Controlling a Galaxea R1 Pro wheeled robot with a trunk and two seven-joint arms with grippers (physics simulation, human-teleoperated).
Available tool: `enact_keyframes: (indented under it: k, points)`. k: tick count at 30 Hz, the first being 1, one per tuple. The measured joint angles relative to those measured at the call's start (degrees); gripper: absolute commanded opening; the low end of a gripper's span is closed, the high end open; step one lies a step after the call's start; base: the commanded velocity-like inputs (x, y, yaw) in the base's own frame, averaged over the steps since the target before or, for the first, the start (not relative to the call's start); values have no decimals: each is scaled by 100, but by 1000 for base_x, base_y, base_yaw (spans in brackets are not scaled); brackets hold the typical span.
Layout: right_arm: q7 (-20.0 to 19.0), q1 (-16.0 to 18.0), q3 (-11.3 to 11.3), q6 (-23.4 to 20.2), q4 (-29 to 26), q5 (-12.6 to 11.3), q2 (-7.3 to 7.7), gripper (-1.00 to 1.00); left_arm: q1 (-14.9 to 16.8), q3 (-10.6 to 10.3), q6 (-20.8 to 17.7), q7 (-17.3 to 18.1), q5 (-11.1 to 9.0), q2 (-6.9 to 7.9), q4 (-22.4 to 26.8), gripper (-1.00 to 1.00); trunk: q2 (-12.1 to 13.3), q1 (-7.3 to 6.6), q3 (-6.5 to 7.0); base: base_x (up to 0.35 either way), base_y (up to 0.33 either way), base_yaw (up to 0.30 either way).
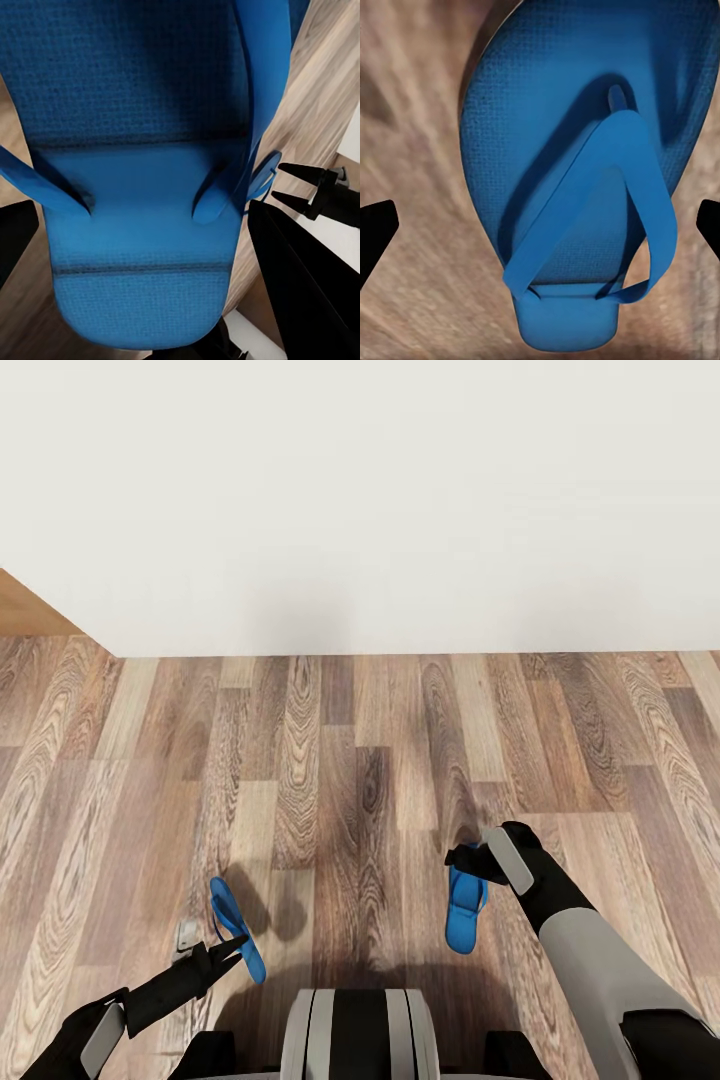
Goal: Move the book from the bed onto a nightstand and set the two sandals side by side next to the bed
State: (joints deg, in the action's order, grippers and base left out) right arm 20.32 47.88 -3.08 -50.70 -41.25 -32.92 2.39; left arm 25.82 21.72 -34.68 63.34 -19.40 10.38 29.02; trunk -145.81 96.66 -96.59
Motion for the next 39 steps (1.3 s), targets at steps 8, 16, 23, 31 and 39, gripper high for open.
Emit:
enact_keyframes:
  k: [8,16,23,31,39]
  points:
    - [-2,0,3,0,0,-4,0,100,0,6,-4,28,-24,17,0,-100,0,0,0,0,0,0]
    - [-2,0,4,0,0,-5,0,100,1,11,-2,644,12,76,0,-100,0,0,0,0,0,0]
    - [-2,0,4,0,0,-5,5,100,0,9,18,1138,36,146,-1,-100,0,0,0,0,0,0]
    - [-7,0,5,0,0,-5,8,100,0,9,20,1223,37,157,-1,-100,0,0,0,0,0,0]
    - [-11,0,7,0,2,-5,9,100,0,10,21,1236,38,158,-1,-100,0,0,0,0,0,0]
